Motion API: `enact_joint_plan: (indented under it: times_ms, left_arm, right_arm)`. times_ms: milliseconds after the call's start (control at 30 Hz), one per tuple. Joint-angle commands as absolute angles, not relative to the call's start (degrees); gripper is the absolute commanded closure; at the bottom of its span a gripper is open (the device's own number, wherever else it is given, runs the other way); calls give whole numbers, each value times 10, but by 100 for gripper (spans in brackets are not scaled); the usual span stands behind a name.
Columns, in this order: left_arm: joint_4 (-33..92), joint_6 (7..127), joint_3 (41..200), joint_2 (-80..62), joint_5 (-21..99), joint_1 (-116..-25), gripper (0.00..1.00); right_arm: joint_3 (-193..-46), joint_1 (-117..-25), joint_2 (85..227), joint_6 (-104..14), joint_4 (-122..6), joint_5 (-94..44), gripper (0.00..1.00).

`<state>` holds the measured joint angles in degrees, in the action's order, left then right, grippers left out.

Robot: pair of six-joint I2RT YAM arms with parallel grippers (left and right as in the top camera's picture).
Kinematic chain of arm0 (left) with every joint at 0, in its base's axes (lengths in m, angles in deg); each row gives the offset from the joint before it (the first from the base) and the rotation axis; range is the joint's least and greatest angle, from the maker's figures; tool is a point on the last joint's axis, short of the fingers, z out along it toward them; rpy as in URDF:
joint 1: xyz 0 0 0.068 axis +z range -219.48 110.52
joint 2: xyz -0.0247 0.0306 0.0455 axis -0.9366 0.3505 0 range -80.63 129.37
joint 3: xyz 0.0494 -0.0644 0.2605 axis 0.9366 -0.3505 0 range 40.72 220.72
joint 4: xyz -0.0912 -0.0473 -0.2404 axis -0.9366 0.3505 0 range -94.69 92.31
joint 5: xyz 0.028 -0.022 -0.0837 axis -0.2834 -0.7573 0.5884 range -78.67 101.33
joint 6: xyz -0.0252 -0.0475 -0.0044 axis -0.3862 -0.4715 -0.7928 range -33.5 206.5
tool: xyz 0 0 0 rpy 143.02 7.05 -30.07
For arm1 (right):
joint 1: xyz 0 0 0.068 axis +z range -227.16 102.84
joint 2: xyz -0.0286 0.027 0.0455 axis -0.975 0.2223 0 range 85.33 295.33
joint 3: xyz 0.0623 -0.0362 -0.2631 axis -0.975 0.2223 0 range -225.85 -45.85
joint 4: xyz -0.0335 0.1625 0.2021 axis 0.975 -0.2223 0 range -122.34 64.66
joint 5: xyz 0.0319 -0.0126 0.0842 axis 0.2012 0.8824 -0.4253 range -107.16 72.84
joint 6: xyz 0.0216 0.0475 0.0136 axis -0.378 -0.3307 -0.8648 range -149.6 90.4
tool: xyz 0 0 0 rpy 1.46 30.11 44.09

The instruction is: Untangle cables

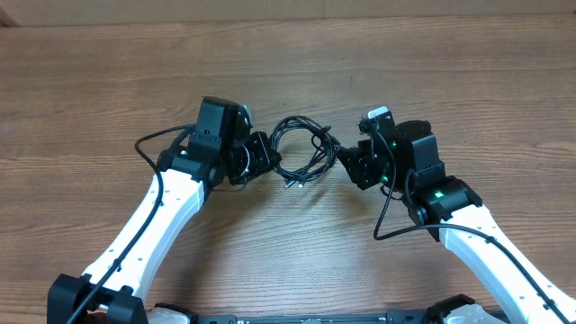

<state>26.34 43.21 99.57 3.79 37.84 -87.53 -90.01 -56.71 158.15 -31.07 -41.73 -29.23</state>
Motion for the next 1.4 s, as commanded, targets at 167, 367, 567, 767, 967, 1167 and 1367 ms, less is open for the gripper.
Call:
enact_joint_plan:
  times_ms: [167, 367, 567, 767, 967, 1167, 1367]
  left_arm:
    - [267, 445, 1001, 30, 365, -879, 96]
    - [266, 442, 1001, 30, 365, -879, 96]
    - [266, 368, 1001, 30, 365, -879, 95]
    - [266, 340, 1001, 30, 377, -878, 96]
    - [267, 294, 1001, 30, 384, -874, 95]
    - [256, 270, 1001, 30, 429, -874, 96]
    - [253, 278, 1001, 30, 444, -874, 96]
  right_arm:
    - [-915, -566, 1581, -307, -448, -207, 43]
    - [-915, -566, 1581, -307, -453, -198, 43]
    - [-915, -566, 1581, -307, -459, -227, 45]
    - [-915, -566, 1581, -307, -459, -307, 44]
    - [-915, -566, 1581, -307, -456, -344, 44]
    - [-915, -566, 1581, -307, -443, -344, 47]
    - [-915, -566, 1581, -307, -414, -344, 71]
